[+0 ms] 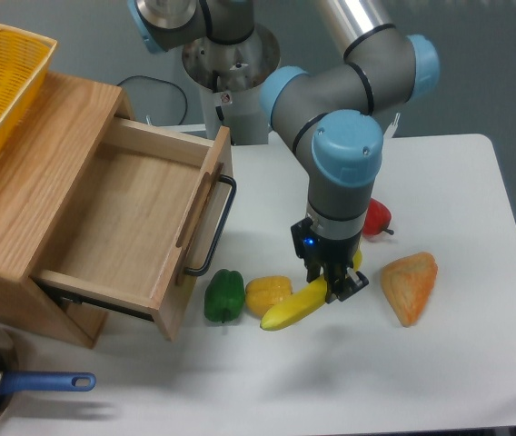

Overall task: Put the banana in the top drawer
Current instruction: 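Close the gripper on the yellow banana and lift it off the table, then carry the held banana up and over toward the open drawer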

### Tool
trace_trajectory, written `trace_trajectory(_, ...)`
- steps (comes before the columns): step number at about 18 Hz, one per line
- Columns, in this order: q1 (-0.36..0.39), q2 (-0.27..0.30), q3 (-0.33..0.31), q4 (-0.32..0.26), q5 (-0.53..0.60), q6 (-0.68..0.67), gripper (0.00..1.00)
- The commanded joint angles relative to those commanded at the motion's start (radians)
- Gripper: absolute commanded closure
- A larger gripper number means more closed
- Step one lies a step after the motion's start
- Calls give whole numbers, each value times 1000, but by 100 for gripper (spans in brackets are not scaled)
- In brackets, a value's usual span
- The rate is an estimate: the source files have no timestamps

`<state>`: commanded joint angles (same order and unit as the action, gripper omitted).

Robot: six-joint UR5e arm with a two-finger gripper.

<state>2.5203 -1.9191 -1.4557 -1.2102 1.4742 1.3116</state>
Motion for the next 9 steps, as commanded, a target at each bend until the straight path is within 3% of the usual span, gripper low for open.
trace_trajectory(4,3,48,-2,-77,-2,-38,70)
trace_trajectory(9,-3,86,0,-104,-9,-179,70)
